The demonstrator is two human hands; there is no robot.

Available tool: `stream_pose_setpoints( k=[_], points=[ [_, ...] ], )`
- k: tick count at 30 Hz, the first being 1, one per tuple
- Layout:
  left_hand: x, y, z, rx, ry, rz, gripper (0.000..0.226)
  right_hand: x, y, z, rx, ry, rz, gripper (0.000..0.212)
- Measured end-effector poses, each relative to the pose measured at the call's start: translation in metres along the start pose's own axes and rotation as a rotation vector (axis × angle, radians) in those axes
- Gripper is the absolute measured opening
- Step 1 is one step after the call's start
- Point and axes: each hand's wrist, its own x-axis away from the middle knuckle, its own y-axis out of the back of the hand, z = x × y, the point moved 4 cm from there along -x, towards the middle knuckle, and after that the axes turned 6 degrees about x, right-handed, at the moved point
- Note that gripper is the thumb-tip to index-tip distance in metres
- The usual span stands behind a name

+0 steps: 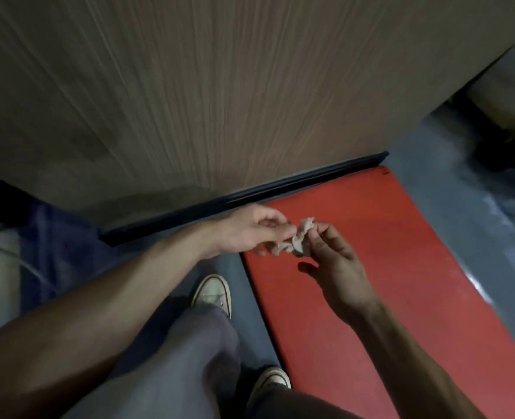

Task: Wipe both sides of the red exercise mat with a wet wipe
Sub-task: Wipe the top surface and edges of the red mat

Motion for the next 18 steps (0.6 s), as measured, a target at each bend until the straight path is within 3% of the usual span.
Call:
stream_pose_setpoints(
  k=[3, 7, 11, 14, 16, 18],
  points=[
    [0.016, 0.007, -0.038, -0.108, -0.087, 0.000, 0.007, 0.015, -0.003, 0.033, -0.111, -0.003, -0.017, 0.010],
    [0.043, 0.009, -0.074, -0.273, -0.083, 0.075, 0.015, 0.029, -0.006, 0.063, -0.208, -0.031, -0.116, 0.016],
    [0.063, 0.009, -0.099, -0.443, -0.094, 0.030, 0.012, 0.037, -0.006, 0.089, -0.321, -0.041, -0.206, 0.018],
    [0.074, 0.003, -0.131, -0.461, -0.140, -0.093, 0.013, 0.047, -0.008, 0.116, -0.252, -0.037, -0.126, 0.023],
    [0.082, -0.004, -0.159, -0.443, -0.181, -0.149, 0.011, 0.055, -0.010, 0.137, -0.121, -0.021, -0.028, 0.041],
    [0.090, -0.011, -0.183, -0.440, -0.198, -0.175, 0.009, 0.063, -0.010, 0.156, -0.088, -0.014, -0.005, 0.034]
  ],
)
